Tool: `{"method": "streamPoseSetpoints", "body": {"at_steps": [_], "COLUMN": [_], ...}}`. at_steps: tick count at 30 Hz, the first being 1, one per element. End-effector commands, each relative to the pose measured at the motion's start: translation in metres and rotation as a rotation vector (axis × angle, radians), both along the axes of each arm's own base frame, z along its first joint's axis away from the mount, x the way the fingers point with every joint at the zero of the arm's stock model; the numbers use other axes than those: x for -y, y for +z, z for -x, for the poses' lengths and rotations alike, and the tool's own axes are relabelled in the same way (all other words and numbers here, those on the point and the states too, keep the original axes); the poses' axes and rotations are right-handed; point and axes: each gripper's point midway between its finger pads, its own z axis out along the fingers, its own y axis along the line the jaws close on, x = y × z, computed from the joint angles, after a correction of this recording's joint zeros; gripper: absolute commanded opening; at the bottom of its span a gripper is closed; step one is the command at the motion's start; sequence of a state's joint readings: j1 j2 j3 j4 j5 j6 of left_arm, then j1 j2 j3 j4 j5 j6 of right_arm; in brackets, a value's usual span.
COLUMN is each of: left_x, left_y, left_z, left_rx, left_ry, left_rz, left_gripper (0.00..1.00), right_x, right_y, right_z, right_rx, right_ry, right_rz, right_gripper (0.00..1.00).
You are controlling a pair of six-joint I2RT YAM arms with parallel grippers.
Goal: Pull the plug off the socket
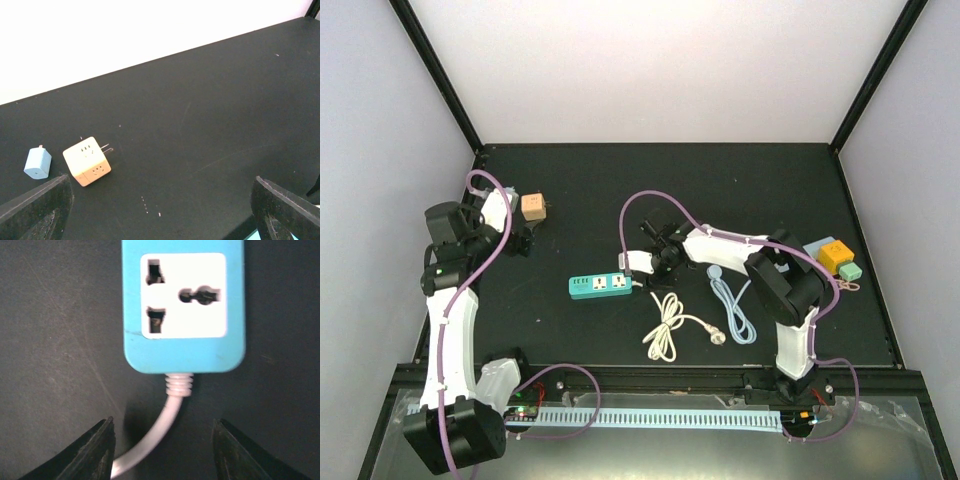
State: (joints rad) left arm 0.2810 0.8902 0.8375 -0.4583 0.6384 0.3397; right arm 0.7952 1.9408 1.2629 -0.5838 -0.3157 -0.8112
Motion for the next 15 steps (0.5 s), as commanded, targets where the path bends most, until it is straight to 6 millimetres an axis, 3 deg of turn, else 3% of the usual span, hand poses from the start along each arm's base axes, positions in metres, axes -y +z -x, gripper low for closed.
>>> {"method": "streamPoseSetpoints", "body": {"at_steps": [1, 8, 15], "left_x": [0.004, 0.004, 0.003], "left_y": [0.012, 0.008, 0.007], "left_z": [0.0, 0.001, 0.001], "left_rx": [0.05, 0.052, 0.051], "left_ry": [-0.021, -0.021, -0.018], "left_rz": [0.014, 0.008, 0.006], "left_gripper": [0.99, 0.99, 0.99], "right_x": [-0.008, -0.019, -0.027], "right_y": [-0.01, -0.013, -0.03], "right_z": [-0.002, -0.033, -0.092], "right_rx": [0.023, 0.113, 0.237], "right_ry": [0.01, -0.003, -0.044], "right_rz": [0.034, 0.081, 0.154], "right_gripper": [0.52, 0.4, 0.36]}}
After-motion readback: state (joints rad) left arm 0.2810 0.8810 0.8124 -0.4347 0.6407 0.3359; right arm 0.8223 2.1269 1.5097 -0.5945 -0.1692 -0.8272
